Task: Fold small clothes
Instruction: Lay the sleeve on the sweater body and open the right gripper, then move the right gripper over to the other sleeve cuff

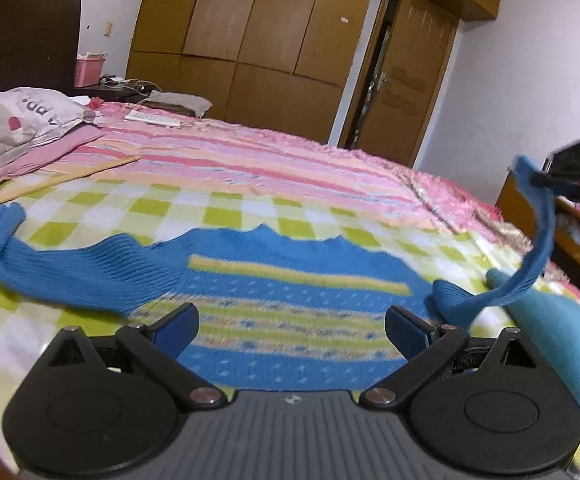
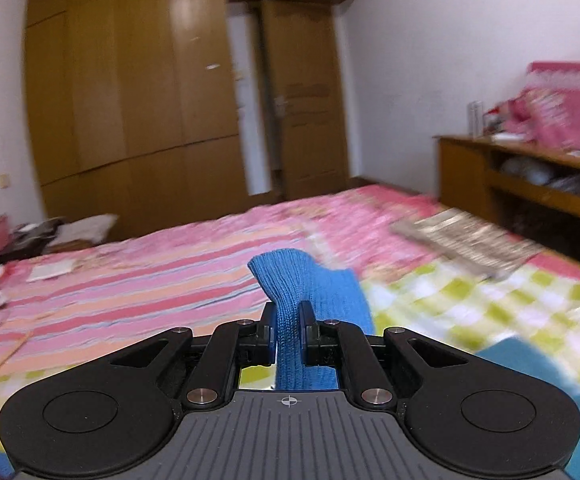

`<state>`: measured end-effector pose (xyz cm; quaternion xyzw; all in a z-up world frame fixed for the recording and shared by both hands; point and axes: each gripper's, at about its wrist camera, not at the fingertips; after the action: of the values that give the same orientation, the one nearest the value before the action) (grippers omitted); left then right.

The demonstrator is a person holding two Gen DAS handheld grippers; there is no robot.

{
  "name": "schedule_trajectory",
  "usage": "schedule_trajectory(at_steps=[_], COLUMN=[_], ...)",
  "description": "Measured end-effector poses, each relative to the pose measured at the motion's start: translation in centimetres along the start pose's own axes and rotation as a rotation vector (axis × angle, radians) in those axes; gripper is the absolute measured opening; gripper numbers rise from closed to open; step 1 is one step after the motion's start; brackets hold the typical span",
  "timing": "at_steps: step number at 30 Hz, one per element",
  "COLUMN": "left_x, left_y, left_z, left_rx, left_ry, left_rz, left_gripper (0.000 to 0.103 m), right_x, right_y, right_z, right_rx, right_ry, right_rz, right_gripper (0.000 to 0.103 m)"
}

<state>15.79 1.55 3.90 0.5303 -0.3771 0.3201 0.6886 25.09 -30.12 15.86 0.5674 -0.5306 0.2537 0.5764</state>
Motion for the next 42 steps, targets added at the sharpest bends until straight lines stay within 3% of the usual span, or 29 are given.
schedule_trajectory(at_steps=[8, 13, 16, 18, 20, 21, 25, 28, 34, 37, 39, 42], left_x=[-2.1, -2.9, -2.9, -2.9, -3.1, -3.2, -3.5, -3.8, -4.3, -4.6, -4.6, -4.2], left_y=[2.3, 2.8, 2.9, 2.8, 2.5, 2.4, 1.8, 1.1, 0.1, -0.5, -0.7, -1.2], left_z=[-4.4, -7.1, -8.3, -8.8, -9.0, -9.0, -8.3, -7.7, -6.7, -6.5, -6.4, -6.3], left_rx=[0.112, 0.16, 0.173, 0.177, 0.176, 0.172, 0.164, 0.168, 0.183, 0.19, 0.2, 0.208], left_ry=[0.036, 0.067, 0.083, 0.086, 0.086, 0.087, 0.062, 0.031, -0.015, -0.022, -0.026, -0.014], left_rz=[-0.019, -0.011, 0.009, 0.012, 0.002, -0.004, -0.024, -0.04, -0.053, -0.072, -0.073, -0.072], left_gripper=[0.103, 0.103, 0.103, 0.103, 0.103, 0.103, 0.103, 0.103, 0.103, 0.103, 0.103, 0.103], right_x=[-10.3, -16.9, -19.3, -20.2, -20.3, -20.1, -18.2, -16.9, -14.9, -15.3, -15.3, -14.8], right_y=[-2.9, -2.8, -1.7, -0.9, 0.1, 0.6, 2.2, 1.9, -1.7, -3.5, -4.4, -3.8], right_z=[-11.6, -18.8, -21.4, -22.1, -21.6, -21.1, -16.9, -13.9, -6.5, -3.8, -1.8, -1.6], right_rx=[0.293, 0.421, 0.5, 0.53, 0.553, 0.56, 0.594, 0.52, 0.189, 0.031, -0.01, 0.025], right_ry=[0.158, 0.267, 0.362, 0.394, 0.41, 0.4, 0.365, 0.36, 0.285, 0.299, 0.22, 0.181], right_rz=[-0.238, -0.359, -0.432, -0.464, -0.46, -0.457, -0.436, -0.384, -0.332, -0.351, -0.394, -0.374], right_gripper=[0.009, 0.01, 0.018, 0.019, 0.028, 0.036, 0.047, 0.047, 0.045, 0.044, 0.044, 0.044])
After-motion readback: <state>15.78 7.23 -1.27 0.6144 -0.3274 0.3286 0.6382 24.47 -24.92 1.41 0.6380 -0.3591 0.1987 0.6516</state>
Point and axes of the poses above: each gripper's, at about its wrist camera, not at the fingertips, and y roughly against the way its jaws point, z to its right, x to its top, and after that the axes turned 7 degrees about -y, right-handed
